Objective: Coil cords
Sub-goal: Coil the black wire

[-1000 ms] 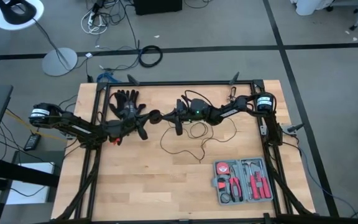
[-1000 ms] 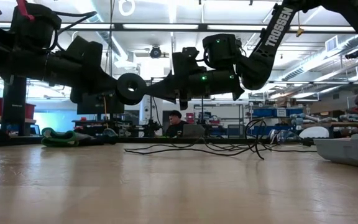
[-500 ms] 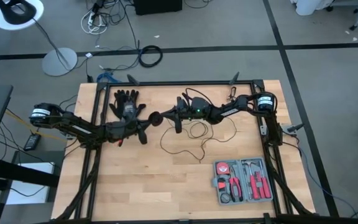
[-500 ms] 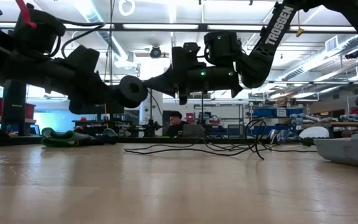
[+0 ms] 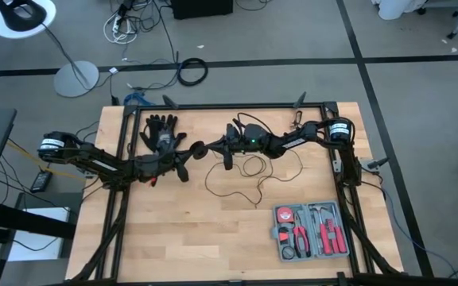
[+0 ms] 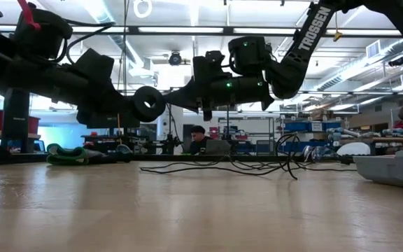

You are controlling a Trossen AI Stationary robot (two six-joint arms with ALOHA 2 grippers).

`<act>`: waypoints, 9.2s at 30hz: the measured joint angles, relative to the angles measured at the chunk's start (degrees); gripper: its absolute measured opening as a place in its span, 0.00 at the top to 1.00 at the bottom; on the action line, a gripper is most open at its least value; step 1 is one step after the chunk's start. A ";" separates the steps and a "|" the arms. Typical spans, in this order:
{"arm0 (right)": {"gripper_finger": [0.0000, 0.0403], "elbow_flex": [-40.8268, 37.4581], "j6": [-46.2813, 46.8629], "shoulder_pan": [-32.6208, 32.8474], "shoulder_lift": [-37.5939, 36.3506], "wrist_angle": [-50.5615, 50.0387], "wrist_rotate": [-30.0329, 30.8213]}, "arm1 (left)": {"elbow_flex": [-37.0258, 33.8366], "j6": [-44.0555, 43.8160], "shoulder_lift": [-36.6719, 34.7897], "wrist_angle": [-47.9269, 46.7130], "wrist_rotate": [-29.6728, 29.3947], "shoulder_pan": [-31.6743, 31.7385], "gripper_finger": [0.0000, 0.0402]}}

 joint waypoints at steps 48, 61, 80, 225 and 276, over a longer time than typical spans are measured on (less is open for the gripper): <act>0.96 -35.11 -1.45 0.39 -41.90 -33.93 19.58 | -0.75 9.04 -0.13 10.27 -8.36 0.00 1.00; 0.97 -36.13 11.25 0.96 -41.62 -28.59 18.44 | -0.76 8.77 -0.13 10.61 -4.51 0.00 1.00; 0.97 -36.13 7.76 7.80 -41.61 -23.33 24.06 | -0.76 14.08 -0.12 8.85 -1.13 -0.50 1.00; 0.95 0.62 -7.54 5.93 -14.56 -52.30 27.94 | 12.95 11.45 19.52 13.84 -3.91 2.27 1.00; 0.85 -17.61 -4.45 7.19 -4.15 2.07 29.33 | 1.49 10.69 19.55 28.46 -3.53 2.43 1.00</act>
